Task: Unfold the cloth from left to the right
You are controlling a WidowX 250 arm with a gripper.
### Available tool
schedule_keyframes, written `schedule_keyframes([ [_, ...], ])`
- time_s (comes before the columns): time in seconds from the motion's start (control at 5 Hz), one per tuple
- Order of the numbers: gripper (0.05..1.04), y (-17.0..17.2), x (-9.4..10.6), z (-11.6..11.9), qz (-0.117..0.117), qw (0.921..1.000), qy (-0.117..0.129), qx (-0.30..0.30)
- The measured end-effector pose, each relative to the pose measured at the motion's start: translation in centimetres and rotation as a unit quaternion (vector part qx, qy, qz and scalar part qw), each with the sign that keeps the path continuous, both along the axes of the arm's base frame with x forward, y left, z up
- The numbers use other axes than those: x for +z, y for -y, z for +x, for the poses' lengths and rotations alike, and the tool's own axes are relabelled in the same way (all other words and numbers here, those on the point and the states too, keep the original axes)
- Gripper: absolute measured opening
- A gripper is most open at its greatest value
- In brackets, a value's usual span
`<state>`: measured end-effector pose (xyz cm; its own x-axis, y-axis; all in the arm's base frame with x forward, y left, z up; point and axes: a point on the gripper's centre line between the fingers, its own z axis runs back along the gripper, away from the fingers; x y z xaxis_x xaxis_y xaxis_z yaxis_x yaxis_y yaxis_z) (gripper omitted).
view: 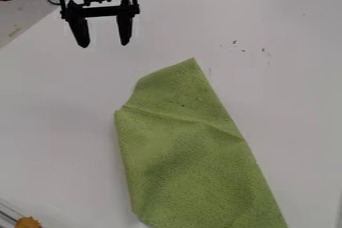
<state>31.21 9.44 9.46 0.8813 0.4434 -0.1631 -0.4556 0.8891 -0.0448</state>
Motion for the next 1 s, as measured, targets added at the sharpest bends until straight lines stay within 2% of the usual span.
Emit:
schedule_keyframes([
  [0.2, 0.999, 0.1, -1.4, -0.3, -0.008, 0.9998, -0.019, 0.004],
  [0.4, 0.999, 1.0, -3.0, -2.1, -0.017, 0.9991, -0.030, 0.027],
  [0.6, 0.999, 1.8, -2.3, -4.2, -0.010, 0.9994, -0.003, 0.034],
  [0.8, 0.999, 3.2, -2.8, -6.9, -0.015, 0.9980, -0.005, 0.061],
  [1.0, 0.999, 5.6, -4.1, -9.0, -0.028, 0.9969, 0.004, 0.073],
])
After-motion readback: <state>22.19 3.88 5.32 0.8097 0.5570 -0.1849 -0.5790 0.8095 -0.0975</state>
